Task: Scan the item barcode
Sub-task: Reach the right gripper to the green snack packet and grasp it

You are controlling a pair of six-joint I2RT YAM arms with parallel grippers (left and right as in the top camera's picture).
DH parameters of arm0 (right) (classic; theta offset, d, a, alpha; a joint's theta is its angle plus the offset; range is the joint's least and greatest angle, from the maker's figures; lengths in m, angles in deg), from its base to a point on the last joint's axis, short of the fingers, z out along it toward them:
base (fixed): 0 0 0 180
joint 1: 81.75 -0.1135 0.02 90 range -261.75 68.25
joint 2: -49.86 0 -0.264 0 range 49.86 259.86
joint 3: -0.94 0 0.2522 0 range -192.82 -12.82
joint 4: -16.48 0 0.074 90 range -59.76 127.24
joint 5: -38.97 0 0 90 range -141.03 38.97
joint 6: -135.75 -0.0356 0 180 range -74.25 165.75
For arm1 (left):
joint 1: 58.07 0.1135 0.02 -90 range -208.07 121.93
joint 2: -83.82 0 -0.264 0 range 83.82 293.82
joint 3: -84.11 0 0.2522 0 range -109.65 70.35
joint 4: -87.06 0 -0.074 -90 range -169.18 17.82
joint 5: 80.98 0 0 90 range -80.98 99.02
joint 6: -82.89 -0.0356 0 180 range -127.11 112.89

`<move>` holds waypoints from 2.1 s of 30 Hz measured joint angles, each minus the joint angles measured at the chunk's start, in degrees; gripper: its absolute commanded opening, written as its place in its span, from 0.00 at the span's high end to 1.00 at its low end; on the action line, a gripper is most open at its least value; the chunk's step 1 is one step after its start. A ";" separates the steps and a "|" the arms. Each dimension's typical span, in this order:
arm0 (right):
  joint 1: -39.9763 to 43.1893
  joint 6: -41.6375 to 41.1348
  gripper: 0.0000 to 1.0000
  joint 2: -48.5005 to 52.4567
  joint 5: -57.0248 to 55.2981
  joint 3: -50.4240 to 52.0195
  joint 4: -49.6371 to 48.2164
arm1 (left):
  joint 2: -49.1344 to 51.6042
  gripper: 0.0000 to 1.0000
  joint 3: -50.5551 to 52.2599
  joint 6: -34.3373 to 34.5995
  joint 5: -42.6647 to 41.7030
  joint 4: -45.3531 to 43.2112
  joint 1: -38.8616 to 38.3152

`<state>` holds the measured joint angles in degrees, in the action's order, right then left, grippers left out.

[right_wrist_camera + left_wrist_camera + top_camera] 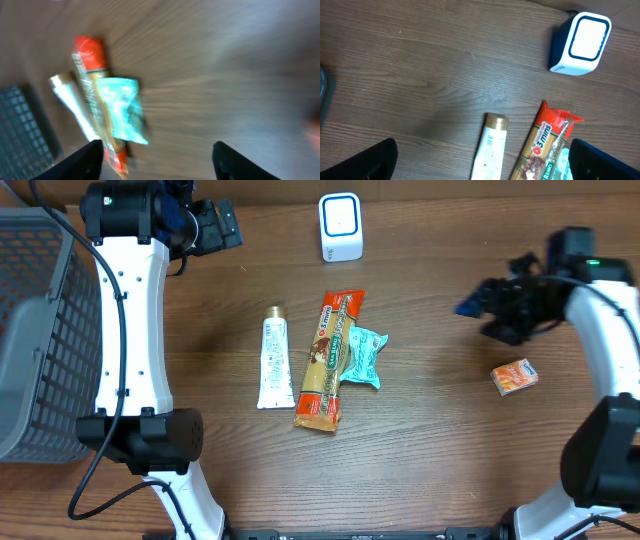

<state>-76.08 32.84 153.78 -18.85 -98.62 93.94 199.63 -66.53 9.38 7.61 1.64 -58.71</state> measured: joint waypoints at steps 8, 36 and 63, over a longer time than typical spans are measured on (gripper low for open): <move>-14.86 -8.79 0.34 -0.02 3.58 10.32 -17.09 | -0.02 0.00 0.00 0.00 -0.02 0.00 0.00; -35.47 -35.15 0.54 -0.02 -12.24 21.75 -28.65 | 0.00 0.00 0.00 0.00 0.00 0.00 0.00; -15.87 -36.06 0.32 0.17 -9.25 21.75 -38.38 | -0.02 0.00 0.00 0.00 0.00 0.00 0.00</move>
<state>-91.95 -3.22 153.96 -28.10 -76.87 55.56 199.61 -66.53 9.38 7.61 1.64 -58.71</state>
